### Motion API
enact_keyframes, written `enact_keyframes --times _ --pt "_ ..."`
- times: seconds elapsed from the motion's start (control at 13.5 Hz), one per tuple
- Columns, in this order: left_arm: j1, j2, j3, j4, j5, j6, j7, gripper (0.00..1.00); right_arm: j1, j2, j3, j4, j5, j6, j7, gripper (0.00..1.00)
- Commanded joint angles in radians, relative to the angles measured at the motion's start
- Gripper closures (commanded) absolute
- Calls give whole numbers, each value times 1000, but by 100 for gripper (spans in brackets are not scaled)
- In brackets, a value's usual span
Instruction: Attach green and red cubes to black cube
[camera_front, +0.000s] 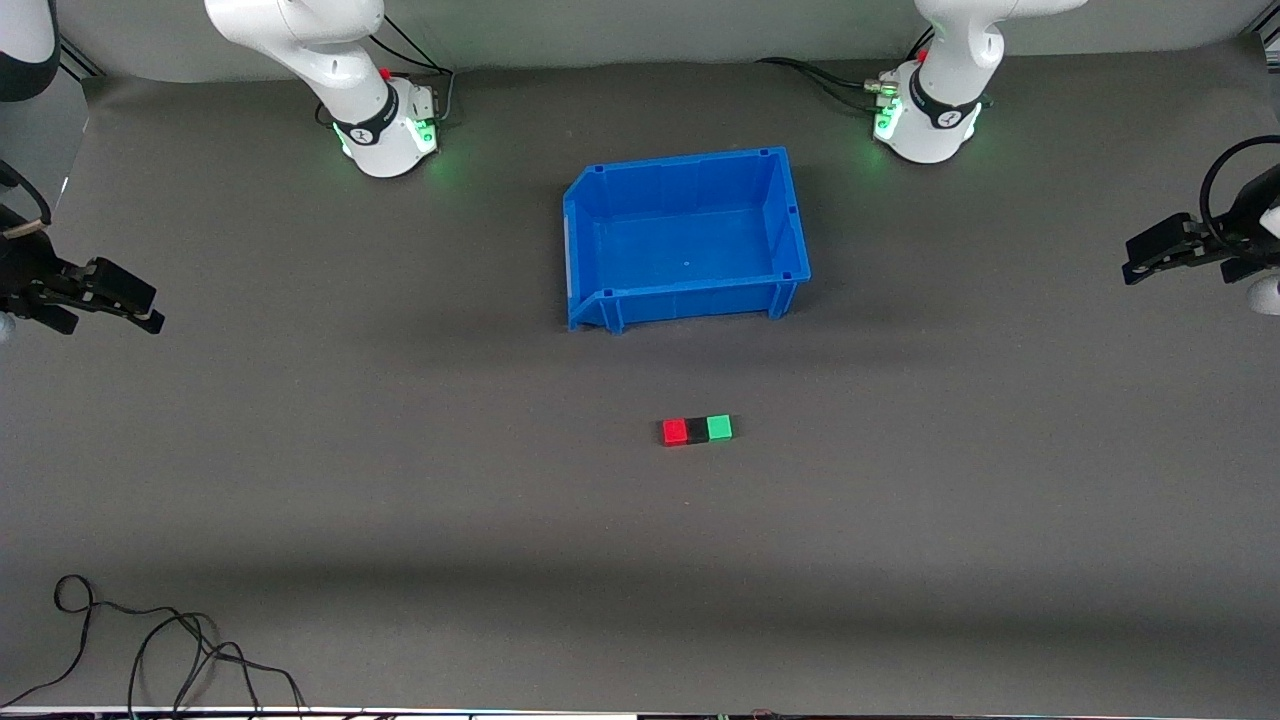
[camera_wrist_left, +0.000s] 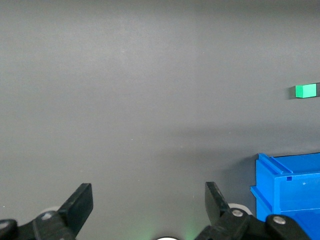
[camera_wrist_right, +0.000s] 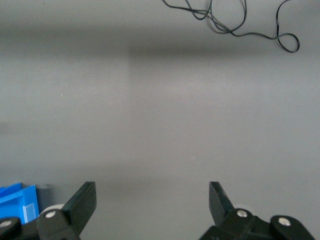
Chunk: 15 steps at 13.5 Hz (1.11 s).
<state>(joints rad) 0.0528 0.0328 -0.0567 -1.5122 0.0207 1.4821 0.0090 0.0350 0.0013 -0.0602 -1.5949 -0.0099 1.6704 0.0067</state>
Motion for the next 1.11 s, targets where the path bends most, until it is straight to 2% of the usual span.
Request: enact_keyframes --times 0.0,0.3,0.52,1.03 --pt "-2 24 3 33 11 -23 23 0 -14 3 14 16 -18 -43 -27 0" --pt "2 21 6 32 -7 3 74 0 -14 2 17 15 -7 -95 -18 0" --pt "9 15 9 23 -42 69 75 0 -14 5 17 13 13 -97 -13 0" --pt "9 12 6 18 -16 46 74 0 -14 9 17 15 37 -115 -13 0"
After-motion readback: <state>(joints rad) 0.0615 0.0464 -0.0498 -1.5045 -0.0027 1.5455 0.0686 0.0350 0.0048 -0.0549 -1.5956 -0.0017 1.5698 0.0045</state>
